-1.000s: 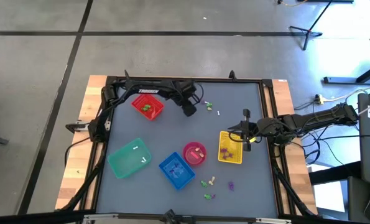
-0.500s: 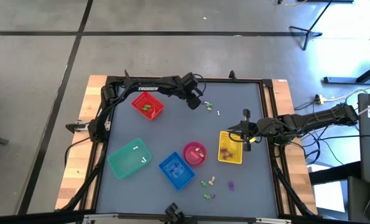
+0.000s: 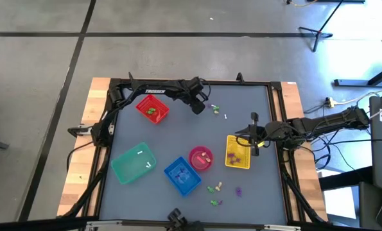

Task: Sort Halloween decoration
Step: Put the violet witch hat toy into the blue bin

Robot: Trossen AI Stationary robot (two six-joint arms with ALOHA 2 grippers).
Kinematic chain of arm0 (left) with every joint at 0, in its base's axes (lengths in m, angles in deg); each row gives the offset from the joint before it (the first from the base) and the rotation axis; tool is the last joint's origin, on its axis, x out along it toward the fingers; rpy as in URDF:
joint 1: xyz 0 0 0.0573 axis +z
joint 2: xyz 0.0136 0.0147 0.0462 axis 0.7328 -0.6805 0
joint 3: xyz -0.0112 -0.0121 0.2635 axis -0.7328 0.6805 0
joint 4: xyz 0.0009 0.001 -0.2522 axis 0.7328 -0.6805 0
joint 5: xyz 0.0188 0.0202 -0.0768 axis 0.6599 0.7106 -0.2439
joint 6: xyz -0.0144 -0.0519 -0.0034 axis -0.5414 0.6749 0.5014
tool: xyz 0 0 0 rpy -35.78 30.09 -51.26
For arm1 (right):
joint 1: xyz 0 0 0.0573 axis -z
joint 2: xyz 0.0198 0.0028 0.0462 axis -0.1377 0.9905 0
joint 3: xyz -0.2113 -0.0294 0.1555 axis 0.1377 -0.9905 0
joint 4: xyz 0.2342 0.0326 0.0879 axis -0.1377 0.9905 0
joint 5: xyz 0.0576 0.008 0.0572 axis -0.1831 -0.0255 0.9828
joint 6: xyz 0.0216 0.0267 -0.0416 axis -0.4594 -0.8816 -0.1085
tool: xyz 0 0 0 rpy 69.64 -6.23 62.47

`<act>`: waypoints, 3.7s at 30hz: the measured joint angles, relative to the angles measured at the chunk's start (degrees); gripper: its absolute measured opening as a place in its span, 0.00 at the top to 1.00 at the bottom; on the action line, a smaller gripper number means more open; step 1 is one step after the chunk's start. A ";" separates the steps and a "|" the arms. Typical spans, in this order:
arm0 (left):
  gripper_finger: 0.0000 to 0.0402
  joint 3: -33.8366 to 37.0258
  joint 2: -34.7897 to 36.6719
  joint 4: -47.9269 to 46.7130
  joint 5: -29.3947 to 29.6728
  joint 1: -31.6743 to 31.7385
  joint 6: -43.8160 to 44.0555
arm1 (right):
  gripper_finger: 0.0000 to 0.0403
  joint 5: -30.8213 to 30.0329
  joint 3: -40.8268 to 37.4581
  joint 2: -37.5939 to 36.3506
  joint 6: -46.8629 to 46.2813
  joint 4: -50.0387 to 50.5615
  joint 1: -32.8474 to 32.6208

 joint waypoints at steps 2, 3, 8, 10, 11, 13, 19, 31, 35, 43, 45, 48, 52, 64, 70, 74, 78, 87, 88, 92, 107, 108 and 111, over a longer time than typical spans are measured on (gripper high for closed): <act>0.66 0.00 0.00 -0.93 -0.01 0.05 0.01 | 0.87 0.00 -0.01 0.00 0.42 -0.01 -0.02; 0.66 0.00 0.00 -1.45 -0.03 0.05 0.02 | 0.87 0.00 0.01 0.00 0.73 -0.03 0.00; 0.66 -0.13 -1.03 -2.79 -1.72 0.03 0.03 | 0.87 0.02 0.00 0.00 1.09 -0.09 -0.02; 0.66 -0.13 -1.08 -3.31 -1.50 -0.20 -0.06 | 0.87 0.02 0.00 0.00 1.09 -0.10 -0.01; 0.66 -0.12 -1.00 -3.88 -2.19 -0.29 -0.12 | 0.87 0.02 0.00 0.00 1.09 -0.12 -0.02; 0.66 -0.07 -1.16 -4.24 -3.58 -0.62 -0.18 | 0.87 0.02 0.00 0.00 1.14 -0.10 -0.01; 0.66 -0.13 -1.08 -7.91 -7.08 -1.27 -0.22 | 0.87 0.04 0.01 0.00 1.12 -0.08 -0.01; 0.66 -5.67 -0.62 -16.40 -6.06 -2.79 -2.05 | 0.87 0.08 -0.01 -0.02 1.09 -0.04 -0.02; 0.66 -9.52 -0.57 -18.99 -4.44 -2.58 -1.65 | 0.87 0.22 -0.01 0.00 1.07 -0.03 0.00; 0.66 -11.17 -0.57 -21.86 -4.33 -3.02 7.51 | 0.87 1.58 0.01 0.00 1.07 -0.01 0.00; 0.66 -10.24 -0.52 -21.82 -4.25 -3.19 8.86 | 0.87 1.60 0.00 0.00 1.07 -0.01 -0.01; 0.66 -8.60 -0.57 -21.84 -4.09 -3.40 11.09 | 0.87 1.68 0.01 0.00 1.06 -0.01 -0.02; 0.66 -5.74 -0.55 -20.31 -4.09 -3.45 12.98 | 0.87 1.68 0.01 0.00 1.07 -0.01 -0.02; 0.66 -1.84 -0.57 -15.58 -4.07 -3.72 14.58 | 0.87 1.65 0.00 0.00 1.24 -0.01 -0.02; 0.66 0.38 -0.24 -14.92 -3.40 -4.66 14.45 | 0.87 1.60 -0.01 0.00 1.25 -0.01 -0.02; 0.66 0.45 -0.24 -14.94 -3.12 -4.93 14.40 | 0.87 1.56 0.00 0.00 1.26 -0.03 -0.02; 0.66 0.46 -0.24 -15.01 -3.09 -4.96 14.38 | 0.87 1.55 -0.01 0.00 1.25 -0.02 -0.02; 0.66 0.57 -0.35 -14.53 -2.17 -5.05 12.92 | 0.87 1.55 0.01 0.00 1.27 -0.01 -0.02; 0.66 0.59 -0.35 -14.33 -2.17 -5.05 12.89 | 0.87 1.55 -0.01 0.00 1.27 -0.01 -0.02; 0.66 0.59 -0.39 -13.89 -1.71 -5.07 12.87 | 0.87 1.55 0.00 0.00 1.27 -0.01 -0.01; 0.83 0.61 -0.50 -13.20 -1.39 -5.09 12.72 | 0.87 1.57 0.01 -0.01 1.27 -0.01 -0.01; 0.84 0.61 -0.50 -13.18 -1.45 -5.09 12.72 | 0.87 1.56 0.01 0.00 1.27 -0.01 -0.02; 0.87 0.60 -0.50 -13.13 -1.68 -5.09 12.74 | 0.87 1.57 0.01 0.00 1.27 -0.03 0.00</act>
